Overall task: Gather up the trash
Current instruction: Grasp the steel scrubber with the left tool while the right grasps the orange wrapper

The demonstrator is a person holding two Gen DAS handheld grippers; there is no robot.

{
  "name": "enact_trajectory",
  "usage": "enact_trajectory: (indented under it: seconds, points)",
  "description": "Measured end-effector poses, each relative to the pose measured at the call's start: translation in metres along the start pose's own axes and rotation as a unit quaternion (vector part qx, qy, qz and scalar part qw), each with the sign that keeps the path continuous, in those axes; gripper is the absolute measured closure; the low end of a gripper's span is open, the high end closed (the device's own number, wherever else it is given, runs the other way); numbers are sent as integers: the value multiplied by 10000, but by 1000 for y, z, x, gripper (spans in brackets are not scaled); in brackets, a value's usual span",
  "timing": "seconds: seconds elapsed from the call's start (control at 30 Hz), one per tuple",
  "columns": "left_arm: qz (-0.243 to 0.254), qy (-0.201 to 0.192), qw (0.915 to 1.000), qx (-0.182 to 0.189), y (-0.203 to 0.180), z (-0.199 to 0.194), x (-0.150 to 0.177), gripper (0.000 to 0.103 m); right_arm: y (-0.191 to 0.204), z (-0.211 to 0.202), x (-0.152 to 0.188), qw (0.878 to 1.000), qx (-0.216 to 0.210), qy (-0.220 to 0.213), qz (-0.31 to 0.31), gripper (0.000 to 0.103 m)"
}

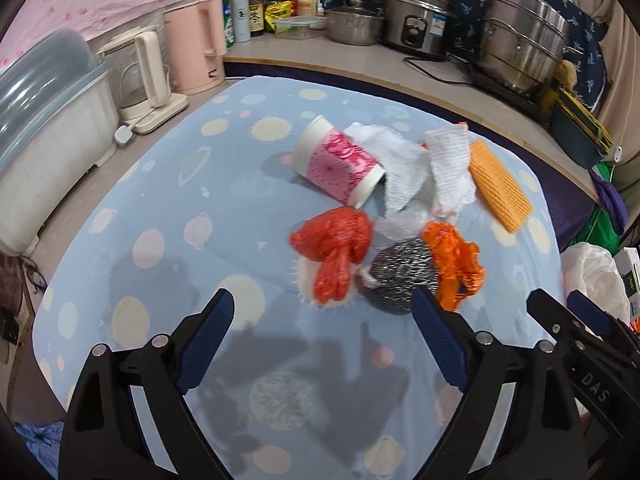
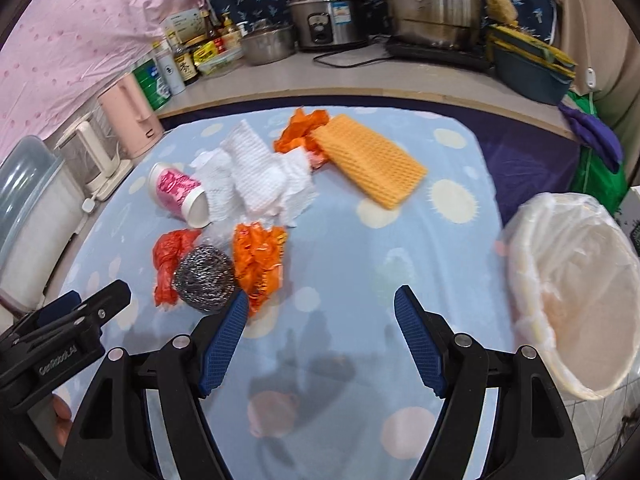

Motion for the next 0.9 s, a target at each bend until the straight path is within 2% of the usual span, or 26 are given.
enact_trajectory:
  seconds: [0.37, 0.63, 0.73, 0.87, 0.9]
  points:
    - [-126, 157, 9998, 16, 14, 15, -2, 17, 25, 45, -17, 9999, -101, 33, -136, 31]
    - [-123, 259, 9995, 87, 12, 24, -3, 17, 30, 72, -16, 9991, -212, 342, -95, 40]
    - [-141, 311, 9994, 107, 12, 27, -2, 17, 31, 80, -10, 9984, -276, 480, -111, 47]
    - [-104, 335, 9993, 128, 8, 31, -2, 17, 29, 81, -5, 9978, -378, 528, -158, 80]
    - [-95, 340, 9993, 143, 7, 31, -1, 17, 29, 78, -5, 9980, -358, 477, -189, 81]
Point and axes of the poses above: each gripper's, at about its wrist camera, not at the fingertips, and z roughly the way its jaws point, y to its left, x to its underside, the point moved 2 cm from there along z, roughly the way its jaws point, and after that the axes turned 4 degrees about -z, right-handed, at the moved point
